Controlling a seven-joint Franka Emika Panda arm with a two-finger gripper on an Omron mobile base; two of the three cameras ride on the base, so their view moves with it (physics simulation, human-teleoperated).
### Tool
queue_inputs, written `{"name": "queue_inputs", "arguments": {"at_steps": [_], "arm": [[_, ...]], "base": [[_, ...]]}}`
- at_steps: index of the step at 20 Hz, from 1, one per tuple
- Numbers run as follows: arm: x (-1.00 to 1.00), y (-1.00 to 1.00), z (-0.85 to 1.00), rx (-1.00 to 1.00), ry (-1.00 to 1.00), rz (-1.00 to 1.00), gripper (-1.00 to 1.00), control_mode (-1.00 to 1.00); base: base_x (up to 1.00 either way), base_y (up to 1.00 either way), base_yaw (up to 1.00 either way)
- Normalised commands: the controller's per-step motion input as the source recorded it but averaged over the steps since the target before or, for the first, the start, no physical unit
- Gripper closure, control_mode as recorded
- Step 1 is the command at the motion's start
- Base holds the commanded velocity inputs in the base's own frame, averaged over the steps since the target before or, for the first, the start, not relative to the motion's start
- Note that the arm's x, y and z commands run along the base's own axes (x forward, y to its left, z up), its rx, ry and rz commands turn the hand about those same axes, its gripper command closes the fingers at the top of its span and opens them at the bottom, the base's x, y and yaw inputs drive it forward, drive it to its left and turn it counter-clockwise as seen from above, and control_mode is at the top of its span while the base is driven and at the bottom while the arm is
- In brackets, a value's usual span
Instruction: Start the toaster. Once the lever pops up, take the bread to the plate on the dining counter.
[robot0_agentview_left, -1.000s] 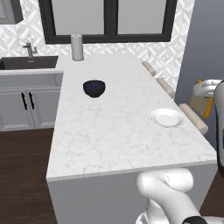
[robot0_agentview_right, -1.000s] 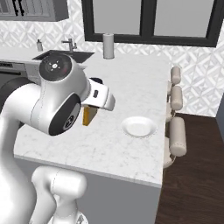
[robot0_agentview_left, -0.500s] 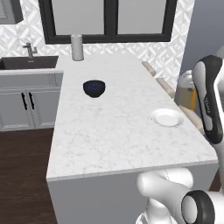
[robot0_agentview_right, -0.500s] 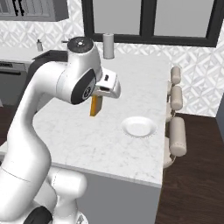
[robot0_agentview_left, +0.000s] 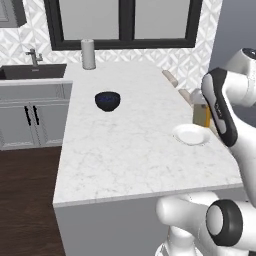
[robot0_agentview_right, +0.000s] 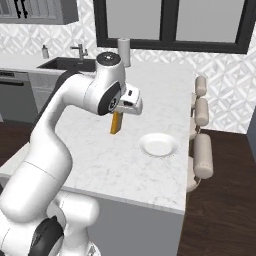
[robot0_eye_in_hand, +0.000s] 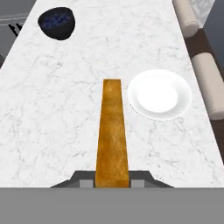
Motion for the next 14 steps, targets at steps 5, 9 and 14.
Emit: {"name": "queue_inputs", "arguments": {"at_steps": [5, 9, 14], "arm": [[0.84, -0.26, -0.35, 0.05, 0.0, 0.0, 1.0, -1.0], [1.0, -0.54, -0.35, 0.12, 0.02, 0.0, 1.0, -1.0], [0.94, -0.55, -0.35, 0.14, 0.07, 0.01, 1.0, -1.0]], "base": [[0.0, 0.0, 0.0], [0.0, 0.0, 0.0], [0.0, 0.0, 0.0]]}}
